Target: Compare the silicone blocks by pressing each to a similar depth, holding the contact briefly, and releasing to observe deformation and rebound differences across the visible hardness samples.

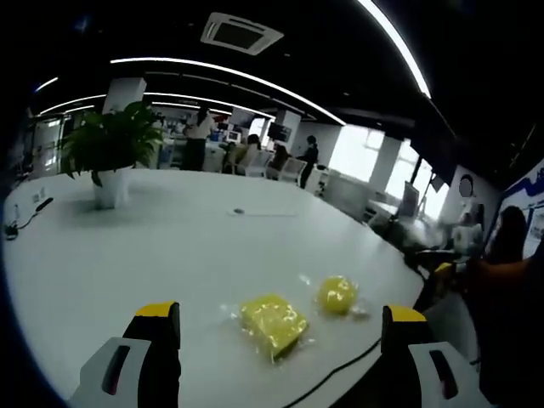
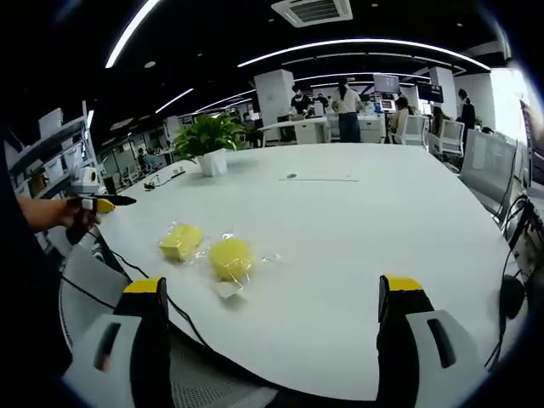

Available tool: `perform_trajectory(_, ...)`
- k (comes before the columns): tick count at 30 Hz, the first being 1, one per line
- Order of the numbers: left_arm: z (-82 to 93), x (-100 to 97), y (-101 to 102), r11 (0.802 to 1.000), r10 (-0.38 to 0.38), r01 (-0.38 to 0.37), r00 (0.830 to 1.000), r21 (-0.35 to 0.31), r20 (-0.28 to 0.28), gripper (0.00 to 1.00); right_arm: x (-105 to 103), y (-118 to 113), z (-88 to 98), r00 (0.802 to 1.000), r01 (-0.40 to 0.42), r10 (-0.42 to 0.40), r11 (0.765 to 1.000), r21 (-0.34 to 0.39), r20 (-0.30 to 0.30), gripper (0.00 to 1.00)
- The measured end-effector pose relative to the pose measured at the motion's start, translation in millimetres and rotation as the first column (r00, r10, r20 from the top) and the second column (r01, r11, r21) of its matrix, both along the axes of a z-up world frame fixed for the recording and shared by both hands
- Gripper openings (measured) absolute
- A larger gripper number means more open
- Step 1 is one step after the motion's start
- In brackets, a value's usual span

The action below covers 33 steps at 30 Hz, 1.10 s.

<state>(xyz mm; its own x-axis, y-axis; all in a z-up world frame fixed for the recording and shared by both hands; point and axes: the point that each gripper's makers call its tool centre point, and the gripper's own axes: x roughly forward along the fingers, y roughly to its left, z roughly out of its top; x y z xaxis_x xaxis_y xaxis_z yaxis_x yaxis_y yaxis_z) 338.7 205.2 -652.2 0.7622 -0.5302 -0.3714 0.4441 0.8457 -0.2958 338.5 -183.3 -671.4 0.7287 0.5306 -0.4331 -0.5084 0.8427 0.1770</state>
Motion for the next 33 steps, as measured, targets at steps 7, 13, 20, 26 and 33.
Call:
perform_trajectory(7,-5.5,-2.7,-5,1.000,-0.014,0.015,1.000,0.018,-0.014,1.00,-2,2,1.8,1.000,-0.027,0.027,0.999,-0.028,0.009,0.96)
perform_trajectory(13,-6.7,-2.3,-5,1.000,-0.009,0.009,1.000,0.011,-0.021,1.00,-2,5,4.2,0.999,-0.033,0.034,0.999,-0.034,0.016,0.96)
perform_trajectory(20,-6.3,-1.2,-2,1.000,-0.018,0.018,1.000,0.011,-0.020,1.00,1,6,6.2,1.000,-0.013,0.013,1.000,-0.023,0.020,0.96)
perform_trajectory(26,-6.7,-1.0,1,1.000,-0.010,0.010,0.999,-0.008,-0.031,1.00,-3,8,3.5,1.000,-0.003,0.003,1.000,-0.020,0.016,0.96)
perform_trajectory(33,0.7,8.0,10,1.000,0.004,-0.004,1.000,-0.020,-0.015,1.00,-5,10,-0.2,1.000,0.000,0.000,1.000,-0.015,0.001,0.96)
